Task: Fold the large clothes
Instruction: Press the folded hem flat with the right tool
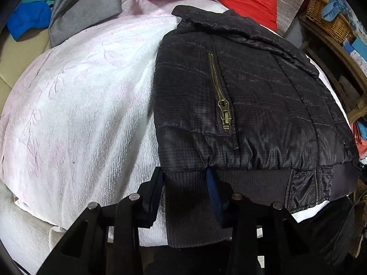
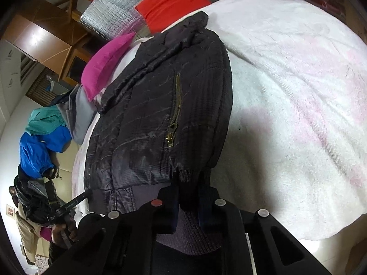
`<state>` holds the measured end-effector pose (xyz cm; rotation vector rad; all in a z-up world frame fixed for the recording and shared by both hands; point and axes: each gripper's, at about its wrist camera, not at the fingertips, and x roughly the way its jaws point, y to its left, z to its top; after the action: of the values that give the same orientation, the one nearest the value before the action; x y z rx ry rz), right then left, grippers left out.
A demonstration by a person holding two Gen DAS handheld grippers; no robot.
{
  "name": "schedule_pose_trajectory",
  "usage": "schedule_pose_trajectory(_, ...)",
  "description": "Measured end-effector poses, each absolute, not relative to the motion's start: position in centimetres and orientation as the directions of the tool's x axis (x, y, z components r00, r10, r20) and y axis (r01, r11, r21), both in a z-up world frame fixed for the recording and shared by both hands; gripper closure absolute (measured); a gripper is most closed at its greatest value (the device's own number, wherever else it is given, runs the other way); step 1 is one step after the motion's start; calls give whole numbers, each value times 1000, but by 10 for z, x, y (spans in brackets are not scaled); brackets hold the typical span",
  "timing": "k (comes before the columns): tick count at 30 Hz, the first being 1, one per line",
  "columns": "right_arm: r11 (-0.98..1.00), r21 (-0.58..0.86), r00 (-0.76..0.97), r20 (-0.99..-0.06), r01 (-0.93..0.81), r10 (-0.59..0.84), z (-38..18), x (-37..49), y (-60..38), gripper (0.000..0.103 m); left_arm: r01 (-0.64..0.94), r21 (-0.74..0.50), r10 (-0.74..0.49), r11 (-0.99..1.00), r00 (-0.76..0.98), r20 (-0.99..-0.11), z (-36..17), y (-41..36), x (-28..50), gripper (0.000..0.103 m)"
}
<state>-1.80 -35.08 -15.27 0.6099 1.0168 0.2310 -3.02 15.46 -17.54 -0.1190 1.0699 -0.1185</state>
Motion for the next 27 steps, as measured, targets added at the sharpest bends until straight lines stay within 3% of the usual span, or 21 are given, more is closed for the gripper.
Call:
schedule_pose_trajectory(2, 801, 588, 521, -721, 113, 456, -156, -20, -354, 82, 41, -164, -164, 986, 481, -861, -174, 158, -36, 62)
schedule_pose_trajectory(3, 794, 595, 518, -721, 122, 460, -159, -20, -356, 74, 38, -173, -170, 984, 479, -861, -174, 159, -36, 60)
schedule_pose_trajectory(4, 788, 601, 515, -722, 134, 463, -163, -21, -358, 55, 38, -180, -176, 983, 472, -864, -175, 160, -37, 55)
schedule_pose_trajectory(6, 779, 612, 511, -717, 138, 473, -168, -23, -360, 35, 42, -174, -173, 984, 471, -865, -175, 161, -38, 53)
schedule_pose_trajectory(8, 775, 622, 493, -712, 114, 500, -173, -23, -356, 36, 51, -162, -167, 986, 466, -869, -176, 159, -40, 53)
schedule_pose_trajectory(9, 772, 627, 484, -711, 108, 510, -175, -22, -354, 42, 55, -160, -167, 986, 459, -872, -177, 157, -39, 53)
schedule_pose_trajectory(10, 773, 624, 474, -717, 112, 511, -180, -22, -352, 58, 57, -155, -164, 986, 456, -875, -178, 157, -37, 53)
schedule_pose_trajectory(11, 777, 617, 470, -727, 125, 501, -183, -22, -351, 65, 57, -151, -160, 987, 453, -877, -178, 156, -36, 54)
schedule_pose_trajectory(13, 753, 645, 470, -709, 130, 526, -187, -22, -354, 87, 55, -144, -153, 988, 452, -879, -178, 154, -35, 66)
schedule_pose_trajectory(19, 734, 674, 495, -668, 87, 555, -166, -25, -357, 94, 49, -190, -191, 981, 465, -864, -167, 157, -38, 90)
schedule_pose_trajectory(27, 688, 725, 563, -569, 1, 599, -117, -34, -355, 95, 72, -237, -236, 969, 558, -796, -122, 170, -58, 93)
